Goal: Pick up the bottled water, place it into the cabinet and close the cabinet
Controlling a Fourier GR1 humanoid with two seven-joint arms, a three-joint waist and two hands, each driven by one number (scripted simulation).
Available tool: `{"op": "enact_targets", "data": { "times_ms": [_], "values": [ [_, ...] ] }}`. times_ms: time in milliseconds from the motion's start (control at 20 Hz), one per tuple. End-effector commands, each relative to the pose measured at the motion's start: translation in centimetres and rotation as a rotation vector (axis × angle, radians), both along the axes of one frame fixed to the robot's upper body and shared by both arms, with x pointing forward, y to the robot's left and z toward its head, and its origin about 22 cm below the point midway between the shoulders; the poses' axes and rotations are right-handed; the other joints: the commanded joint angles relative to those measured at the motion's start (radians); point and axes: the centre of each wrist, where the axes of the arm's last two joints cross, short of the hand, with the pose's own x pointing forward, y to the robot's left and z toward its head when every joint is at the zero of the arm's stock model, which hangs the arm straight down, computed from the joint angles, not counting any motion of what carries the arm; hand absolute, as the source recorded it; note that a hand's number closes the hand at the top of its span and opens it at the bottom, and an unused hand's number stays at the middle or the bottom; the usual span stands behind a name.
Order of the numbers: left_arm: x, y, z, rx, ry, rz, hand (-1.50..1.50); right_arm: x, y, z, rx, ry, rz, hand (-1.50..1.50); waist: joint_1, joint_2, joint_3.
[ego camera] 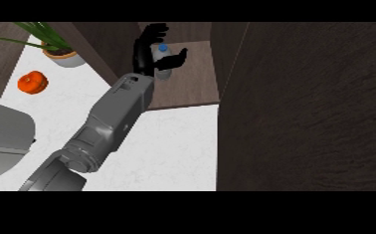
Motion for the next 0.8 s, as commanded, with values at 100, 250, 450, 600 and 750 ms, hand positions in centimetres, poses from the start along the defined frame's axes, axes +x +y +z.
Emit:
{"op": "enact_targets", "data": {
  "times_ms": [100,250,450,600,750],
  "values": [
    [1.1,0.6,1.8,0.091,-0.039,0.055,-1.50,-0.3,0.1,0.6,0.051,-0.014,0.027,-1.50,-0.017,0.003,0.000],
    [1.4,1.5,2.2,0.084,-0.056,0.033,-1.50,0.4,0.6,0.7,0.066,-0.033,0.053,-1.50,-0.010,0.013,-0.001],
    [1.0,-1.4,2.3,0.034,-0.062,-0.086,-1.50,-0.5,0.2,0.7,0.076,-0.006,0.038,-1.50,-0.015,0.002,-0.001],
    [1.6,-0.8,3.7,-0.093,-0.151,-0.138,-1.50,-0.2,-0.2,0.1,0.067,-0.013,0.032,-1.50,0.002,-0.001,-0.001],
    [1.8,-2.3,5.0,-0.169,-0.208,-0.202,-1.50,-0.1,-0.2,1.2,0.062,-0.024,0.042,-1.50,0.019,-0.004,-0.001]
  ]
}}
